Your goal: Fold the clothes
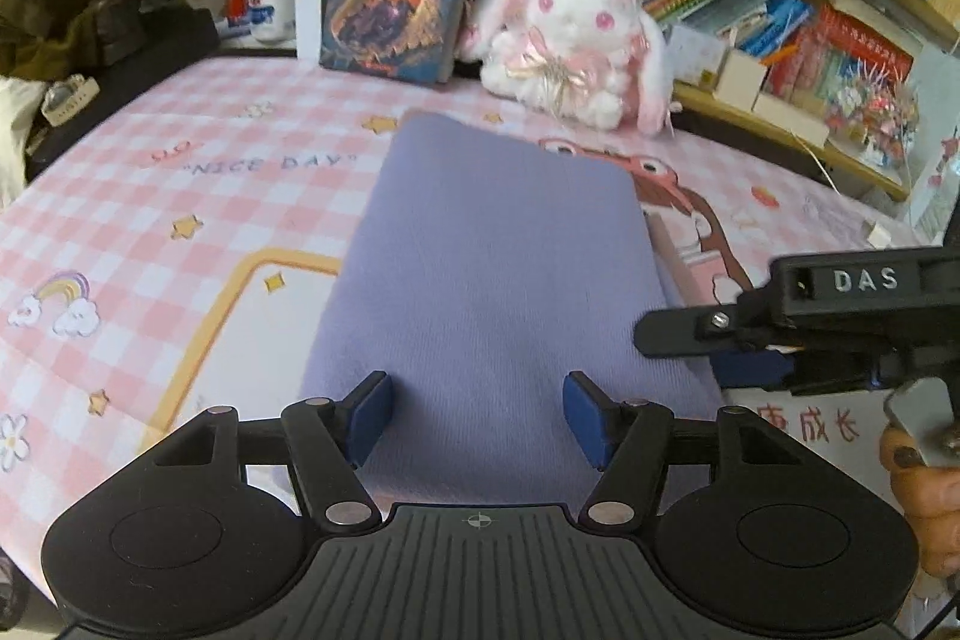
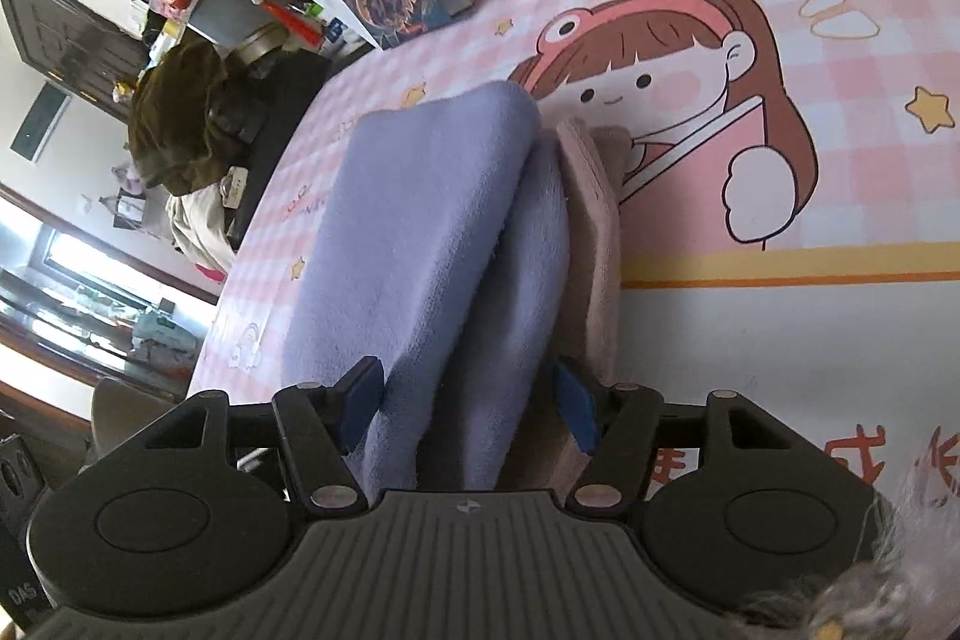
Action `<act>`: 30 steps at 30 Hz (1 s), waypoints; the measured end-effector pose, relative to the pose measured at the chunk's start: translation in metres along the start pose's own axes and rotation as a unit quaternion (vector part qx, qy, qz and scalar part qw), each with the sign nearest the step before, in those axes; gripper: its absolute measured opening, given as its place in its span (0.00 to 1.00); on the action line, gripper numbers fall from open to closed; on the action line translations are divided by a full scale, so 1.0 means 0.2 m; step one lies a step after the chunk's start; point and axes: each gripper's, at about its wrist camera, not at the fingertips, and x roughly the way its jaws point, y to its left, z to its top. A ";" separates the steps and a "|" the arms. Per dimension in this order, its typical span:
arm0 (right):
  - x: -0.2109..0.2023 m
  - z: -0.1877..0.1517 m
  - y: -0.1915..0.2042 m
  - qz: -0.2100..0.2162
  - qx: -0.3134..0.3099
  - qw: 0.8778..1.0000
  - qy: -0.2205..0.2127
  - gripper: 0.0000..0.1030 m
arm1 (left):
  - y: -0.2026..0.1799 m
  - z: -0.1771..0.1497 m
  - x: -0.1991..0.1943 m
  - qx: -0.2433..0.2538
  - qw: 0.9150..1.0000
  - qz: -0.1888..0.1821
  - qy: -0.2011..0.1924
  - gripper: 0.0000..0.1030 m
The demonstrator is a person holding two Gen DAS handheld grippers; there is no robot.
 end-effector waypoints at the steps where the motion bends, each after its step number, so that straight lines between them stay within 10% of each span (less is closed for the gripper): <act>1: 0.01 0.00 0.00 -0.001 -0.001 1.000 0.002 0.59 | 0.00 -0.01 0.01 -0.003 1.000 -0.003 0.002 0.60; 3: 0.02 -0.01 0.01 -0.003 -0.008 1.000 0.003 0.59 | 0.00 -0.02 0.01 -0.006 1.000 -0.005 0.004 0.60; 6: 0.02 -0.02 0.01 -0.003 -0.017 1.000 0.002 0.18 | 0.00 -0.02 0.01 -0.006 1.000 -0.004 0.006 0.61; 16: -0.02 -0.07 -0.11 -0.018 0.018 1.000 -0.005 0.06 | 0.00 -0.04 -0.01 -0.002 1.000 -0.009 -0.001 0.67; 21: -0.08 -0.08 -0.09 -0.013 0.013 1.000 -0.024 0.07 | -0.03 -0.04 -0.05 0.001 1.000 -0.001 -0.016 0.82; 26: -0.14 -0.05 0.01 0.000 -0.028 0.998 -0.059 0.48 | -0.01 -0.02 -0.14 -0.021 0.997 0.001 -0.069 0.85; 30: -0.11 -0.03 0.05 0.028 -0.032 0.998 -0.048 0.49 | 0.01 -0.03 -0.17 -0.037 0.996 0.015 -0.082 0.90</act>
